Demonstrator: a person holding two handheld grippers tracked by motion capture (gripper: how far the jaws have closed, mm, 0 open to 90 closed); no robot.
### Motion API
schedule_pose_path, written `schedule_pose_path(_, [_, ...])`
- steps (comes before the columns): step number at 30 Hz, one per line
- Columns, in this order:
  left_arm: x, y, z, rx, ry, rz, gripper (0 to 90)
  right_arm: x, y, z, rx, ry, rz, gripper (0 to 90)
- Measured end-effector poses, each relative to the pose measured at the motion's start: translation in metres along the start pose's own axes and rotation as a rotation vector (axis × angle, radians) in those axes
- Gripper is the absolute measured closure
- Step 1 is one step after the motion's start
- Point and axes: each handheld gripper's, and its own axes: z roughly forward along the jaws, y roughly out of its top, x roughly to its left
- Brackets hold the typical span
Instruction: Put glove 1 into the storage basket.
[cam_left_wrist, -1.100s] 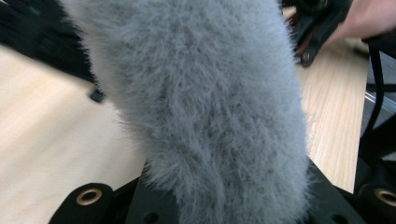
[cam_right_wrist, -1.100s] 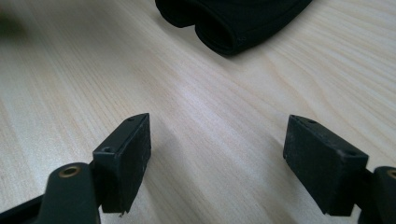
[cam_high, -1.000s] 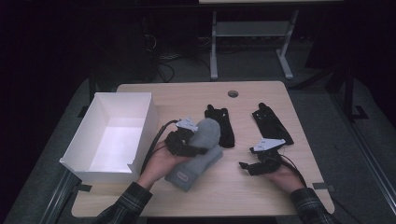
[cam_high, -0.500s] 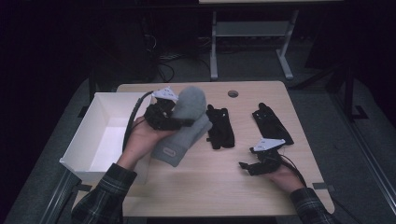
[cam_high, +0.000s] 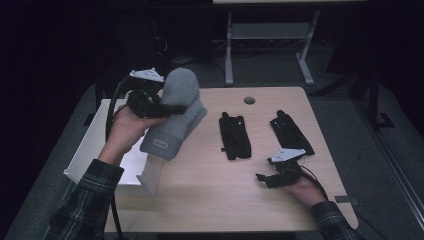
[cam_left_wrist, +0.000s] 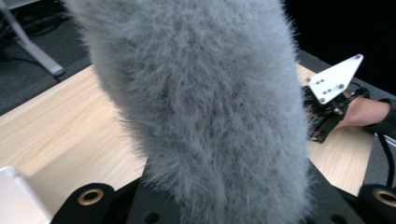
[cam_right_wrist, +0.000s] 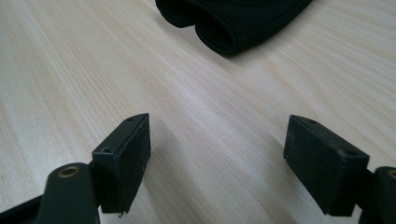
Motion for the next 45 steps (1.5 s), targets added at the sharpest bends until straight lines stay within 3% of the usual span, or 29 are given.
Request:
schedule_pose_path(11, [0.033,-0.016,-0.048,-0.019,0.108,-0.073,71.7,0.000,0.000,0.000,0.000,0.000,0.001,23.0])
schedule_pose_path(17, [0.059,-0.039,-0.073,-0.012,0.179,-0.149,71.7,0.000,0.000,0.000,-0.001,0.000,0.000,23.0])
schedule_pose_path(20, [0.071,-0.052,-0.075,-0.001,0.196,-0.189,71.7,0.000,0.000,0.000,-0.001,-0.001,0.000,22.9])
schedule_pose_path(26, [0.090,-0.090,-0.053,0.068,0.224,-0.254,71.6,0.000,0.000,0.000,-0.001,-0.001,0.002,22.8])
schedule_pose_path(35, [0.117,-0.145,-0.017,0.166,0.229,-0.355,71.5,0.000,0.000,0.000,0.000,-0.002,0.002,22.8])
schedule_pose_path(45, [0.142,-0.182,0.015,0.270,0.216,-0.399,69.5,0.000,0.001,0.001,0.001,-0.003,0.008,22.8])
